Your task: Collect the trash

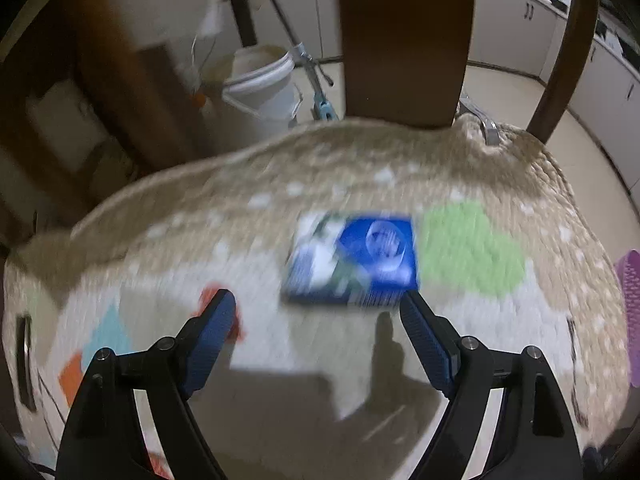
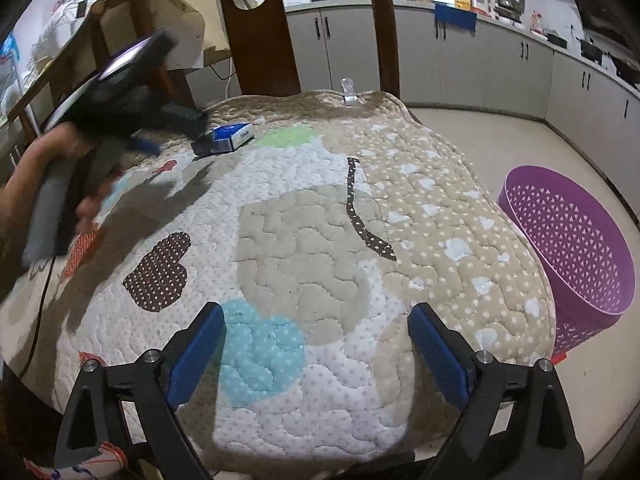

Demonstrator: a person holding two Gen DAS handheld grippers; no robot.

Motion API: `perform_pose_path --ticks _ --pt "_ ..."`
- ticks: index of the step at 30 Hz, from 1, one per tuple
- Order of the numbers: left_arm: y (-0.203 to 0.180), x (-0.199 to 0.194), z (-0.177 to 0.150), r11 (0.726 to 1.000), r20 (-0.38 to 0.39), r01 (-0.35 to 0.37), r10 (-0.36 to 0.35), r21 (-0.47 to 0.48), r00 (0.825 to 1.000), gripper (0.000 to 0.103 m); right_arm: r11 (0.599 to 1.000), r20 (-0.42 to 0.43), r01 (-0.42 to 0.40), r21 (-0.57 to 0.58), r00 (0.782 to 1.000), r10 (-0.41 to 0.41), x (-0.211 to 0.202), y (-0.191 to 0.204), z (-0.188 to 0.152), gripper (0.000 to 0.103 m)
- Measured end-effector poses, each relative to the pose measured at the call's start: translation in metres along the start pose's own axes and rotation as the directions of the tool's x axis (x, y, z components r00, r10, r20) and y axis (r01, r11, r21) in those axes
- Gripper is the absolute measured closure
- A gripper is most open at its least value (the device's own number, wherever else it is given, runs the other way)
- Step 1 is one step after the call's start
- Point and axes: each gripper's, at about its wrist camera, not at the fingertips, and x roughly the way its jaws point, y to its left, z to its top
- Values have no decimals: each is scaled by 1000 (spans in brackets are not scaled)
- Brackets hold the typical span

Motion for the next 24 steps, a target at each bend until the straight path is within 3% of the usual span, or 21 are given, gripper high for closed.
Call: perform_pose_path --ticks 5,7,8,10,12,16,19,24 --pt "-30 24 16 992 -3 -87 88 91 996 7 999 8 1 -34 1000 -1 2 5 -2 1" --pt "-36 34 18 995 -71 -62 68 84 995 11 999 8 -31 -26 999 31 2 -1 -1 1" --pt "-38 36 17 997 -100 -40 46 62 994 19 998 9 -64 -9 998 64 0 -7 1 1" --pt "-37 32 17 998 -118 55 -55 -3 992 79 992 20 -115 40 993 115 -4 -20 1 5" --pt "-45 24 15 998 -123 59 -58 9 991 103 983 33 -157 93 988 154 -9 -34 -1 8" --pt "-53 9 0 995 -117 82 -74 61 990 103 976 51 -168 138 985 162 -18 -46 -6 11" --pt "-38 -7 -18 990 -122 136 -131 35 984 103 981 52 -140 131 990 135 -26 -45 -8 12" --pt "-5 -26 -48 991 -132 131 -126 35 983 103 958 74 -127 258 991 112 -46 -78 -9 12"
